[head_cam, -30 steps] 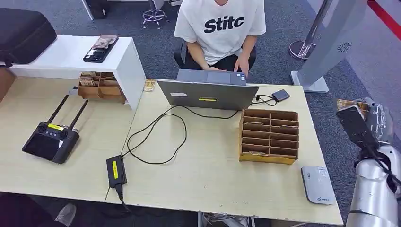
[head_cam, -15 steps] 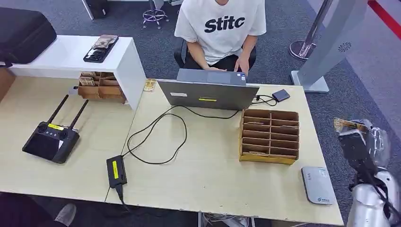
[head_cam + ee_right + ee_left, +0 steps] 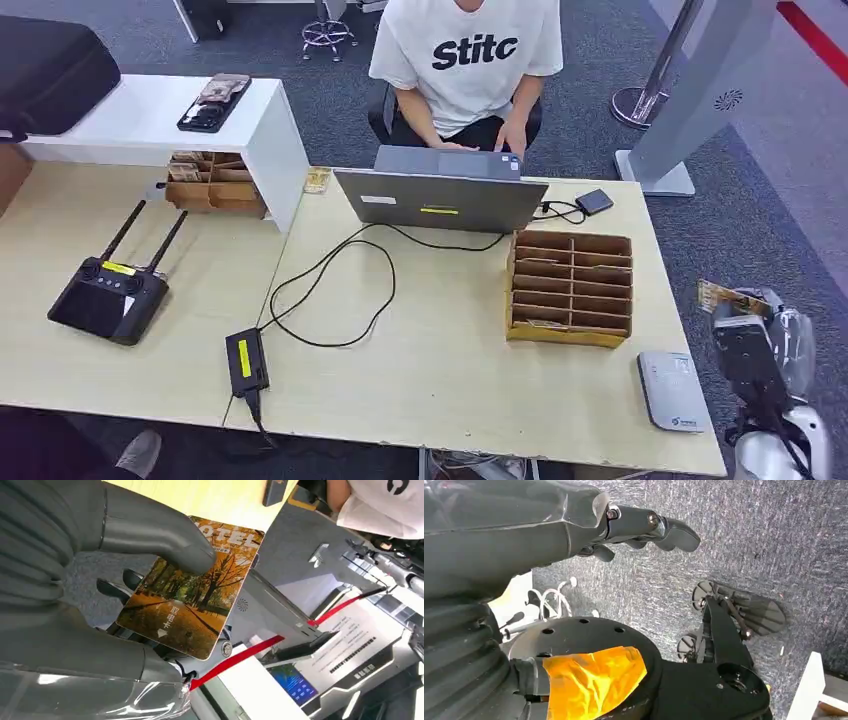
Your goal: Pass the card to the sensor for recognition and then transmit it.
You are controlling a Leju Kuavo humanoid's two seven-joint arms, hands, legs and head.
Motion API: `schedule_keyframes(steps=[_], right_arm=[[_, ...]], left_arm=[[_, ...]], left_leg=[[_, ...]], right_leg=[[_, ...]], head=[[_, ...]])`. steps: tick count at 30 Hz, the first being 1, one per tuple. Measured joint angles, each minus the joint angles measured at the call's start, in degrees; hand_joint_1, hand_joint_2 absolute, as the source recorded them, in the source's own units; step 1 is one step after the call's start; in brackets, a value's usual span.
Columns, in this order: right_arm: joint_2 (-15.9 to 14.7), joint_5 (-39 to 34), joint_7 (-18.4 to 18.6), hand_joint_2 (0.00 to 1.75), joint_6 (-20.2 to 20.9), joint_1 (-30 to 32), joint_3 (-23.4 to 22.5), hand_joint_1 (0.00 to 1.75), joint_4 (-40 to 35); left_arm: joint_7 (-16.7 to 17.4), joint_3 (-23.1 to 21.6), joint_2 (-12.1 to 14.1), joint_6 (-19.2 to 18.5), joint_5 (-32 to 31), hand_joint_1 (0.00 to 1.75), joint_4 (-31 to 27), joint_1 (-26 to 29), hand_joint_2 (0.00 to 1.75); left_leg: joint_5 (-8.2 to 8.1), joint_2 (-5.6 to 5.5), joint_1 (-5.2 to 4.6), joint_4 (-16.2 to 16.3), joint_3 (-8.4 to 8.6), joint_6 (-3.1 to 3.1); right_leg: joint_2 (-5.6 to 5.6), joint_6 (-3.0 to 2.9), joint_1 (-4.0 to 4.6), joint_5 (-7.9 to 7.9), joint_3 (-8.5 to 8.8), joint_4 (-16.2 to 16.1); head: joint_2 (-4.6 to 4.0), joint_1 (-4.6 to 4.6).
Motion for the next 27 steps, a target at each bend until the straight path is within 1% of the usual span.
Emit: schedule_keyframes(steps=[6, 9, 16, 27], right_arm=[[0.39, -0.15, 0.02, 1.75, 0.02, 0.35, -0.39, 1.75, -0.15], [0.39, -0.22, 0.81, 1.75, 0.11, 0.35, -0.98, 1.75, 0.35], [0.37, -0.31, 0.94, 1.75, -0.22, 0.26, -4.26, 1.75, 5.27], [0.31, -0.28, 0.33, 1.75, -0.28, 0.18, -7.26, 1.75, 10.84]], left_arm=[[-0.04, 0.02, -0.04, 0.00, 0.00, 0.00, 0.00, 0.00, 1.75], [-0.04, 0.00, -0.07, -0.07, 0.00, 0.00, 0.00, 0.00, 1.75], [-0.04, 0.00, -0.07, -0.07, 0.00, 0.00, 0.00, 0.00, 1.75], [-0.04, 0.00, -0.07, -0.07, 0.00, 0.00, 0.00, 0.00, 1.75]], left_leg=[[0.00, 0.00, 0.00, 0.00, 0.00, 0.00], [0.00, 0.00, 0.01, 0.00, 0.00, 0.00], [0.00, -0.01, 0.00, 0.00, -0.01, 0.00], [0.00, 0.00, 0.01, 0.00, 0.00, 0.00]], right_leg=[[0.00, 0.00, 0.00, 0.00, -0.01, 0.00], [0.00, 0.00, 0.01, 0.00, -0.01, 0.00], [-0.01, 0.00, 0.00, 0.00, 0.00, 0.00], [0.00, 0.00, 0.01, 0.00, -0.01, 0.00]], head=[[0.00, 0.00], [0.00, 0.00], [0.00, 0.00], [0.00, 0.02]])
